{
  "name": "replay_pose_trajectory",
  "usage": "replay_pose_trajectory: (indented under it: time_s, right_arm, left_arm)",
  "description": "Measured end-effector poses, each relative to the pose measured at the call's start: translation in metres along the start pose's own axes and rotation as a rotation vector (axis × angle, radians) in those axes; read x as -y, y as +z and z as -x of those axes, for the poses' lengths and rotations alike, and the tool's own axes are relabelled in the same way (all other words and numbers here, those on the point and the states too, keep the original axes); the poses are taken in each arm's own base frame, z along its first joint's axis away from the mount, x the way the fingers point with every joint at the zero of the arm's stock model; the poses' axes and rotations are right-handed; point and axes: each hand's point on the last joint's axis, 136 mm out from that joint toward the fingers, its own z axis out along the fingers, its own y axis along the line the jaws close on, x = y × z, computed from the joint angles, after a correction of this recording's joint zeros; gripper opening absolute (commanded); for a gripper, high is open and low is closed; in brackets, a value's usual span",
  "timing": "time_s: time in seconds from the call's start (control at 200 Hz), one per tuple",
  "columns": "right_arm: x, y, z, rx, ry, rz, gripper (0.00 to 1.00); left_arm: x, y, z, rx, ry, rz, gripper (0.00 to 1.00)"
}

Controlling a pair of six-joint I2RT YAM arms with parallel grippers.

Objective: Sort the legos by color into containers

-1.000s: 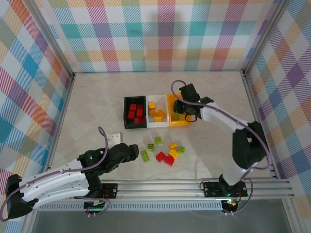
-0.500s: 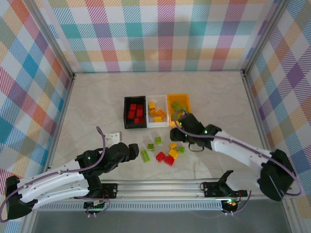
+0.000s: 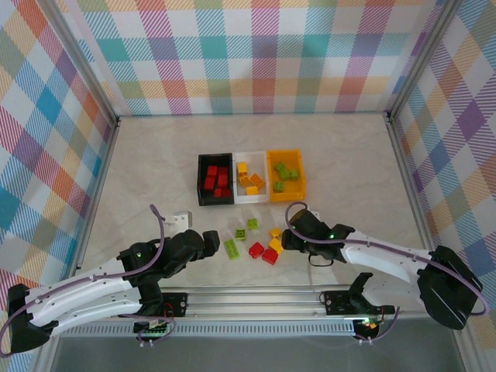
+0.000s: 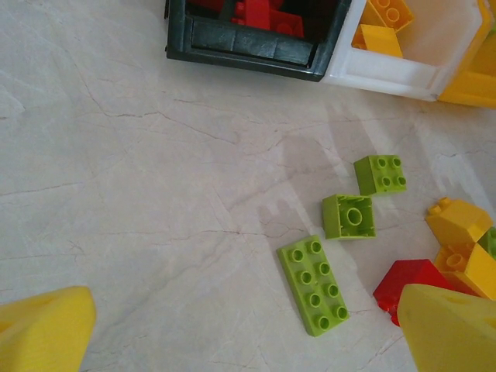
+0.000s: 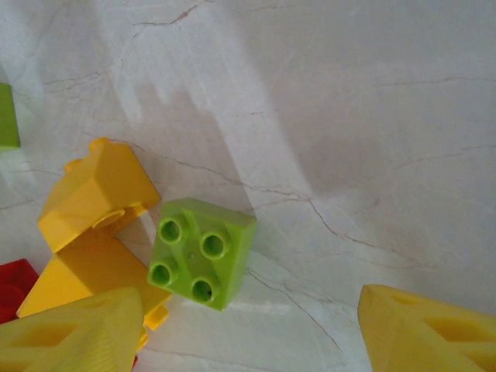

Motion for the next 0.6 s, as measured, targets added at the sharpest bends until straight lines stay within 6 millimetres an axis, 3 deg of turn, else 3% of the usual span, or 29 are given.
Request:
replay_pose_trajectory:
  time_s: [0.26,0.5,0.6]
  right_arm:
    - [-0.008,0.015,0.005,-0.017,0.017,-0.021,0.67]
    - [0.000,0.027,0.006,-0.039,0.051,-0.077,0.38]
    - [0.004,0.025,0.005,-0.044,0.043,-0.091,0.31]
  left_arm:
    - [-0.003,0.001,-0.002,-0.003,-0.004,0.004,1.00]
    - [-0.006,0.004,-0.006,-0.008,0.002,0.014,1.00]
    - [-0.006,0.004,-0.006,-0.008,0.002,0.013,1.00]
